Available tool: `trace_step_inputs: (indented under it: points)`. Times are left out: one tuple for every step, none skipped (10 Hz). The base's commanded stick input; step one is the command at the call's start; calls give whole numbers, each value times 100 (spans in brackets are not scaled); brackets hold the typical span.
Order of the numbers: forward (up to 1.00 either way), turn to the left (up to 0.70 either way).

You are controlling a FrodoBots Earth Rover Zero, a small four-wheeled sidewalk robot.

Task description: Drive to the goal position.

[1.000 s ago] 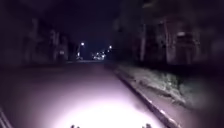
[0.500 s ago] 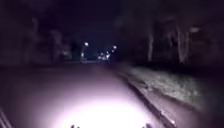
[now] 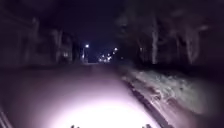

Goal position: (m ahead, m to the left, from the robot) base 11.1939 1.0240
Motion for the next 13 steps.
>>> trace_step_inputs:
  points:
    - [100,3]
    - [100,35]
    - [100,35]
    - [100,14]
    - [100,21]
    - [100,40]
    - [100,16]
    - [100,0]
    - [100,0]
    - [100,0]
    - [100,0]
    - [100,0]
    - [100,0]
